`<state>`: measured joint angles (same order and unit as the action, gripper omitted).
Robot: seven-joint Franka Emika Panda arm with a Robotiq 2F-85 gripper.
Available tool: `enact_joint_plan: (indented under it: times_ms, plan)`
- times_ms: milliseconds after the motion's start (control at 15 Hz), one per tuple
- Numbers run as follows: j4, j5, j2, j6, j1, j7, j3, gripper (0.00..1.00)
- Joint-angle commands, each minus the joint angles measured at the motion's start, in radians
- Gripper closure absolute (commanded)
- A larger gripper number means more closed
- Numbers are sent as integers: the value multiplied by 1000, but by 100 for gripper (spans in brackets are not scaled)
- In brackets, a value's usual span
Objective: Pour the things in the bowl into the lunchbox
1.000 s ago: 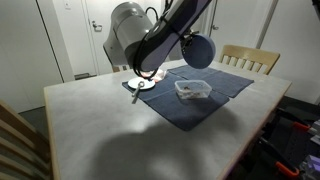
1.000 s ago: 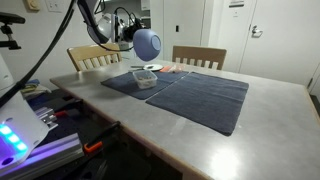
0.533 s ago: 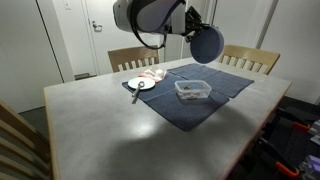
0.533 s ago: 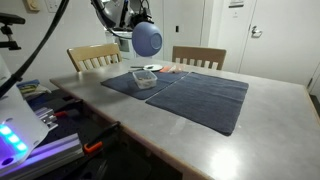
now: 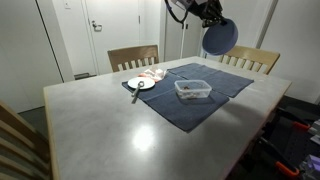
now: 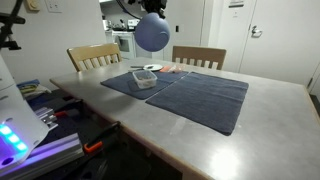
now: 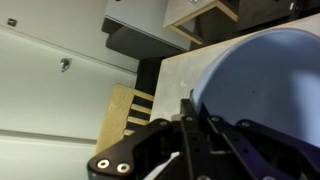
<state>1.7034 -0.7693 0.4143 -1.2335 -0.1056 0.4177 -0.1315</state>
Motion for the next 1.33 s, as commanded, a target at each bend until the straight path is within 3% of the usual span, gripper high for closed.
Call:
enact_joint_plan:
  times_ms: [0, 533, 1267]
  plan:
    - [200, 129, -188, -197, 71, -21, 41, 99]
    - [537, 358, -427, -659, 166, 2, 190, 99]
    - [812, 685, -522, -1141, 285, 37, 325, 99]
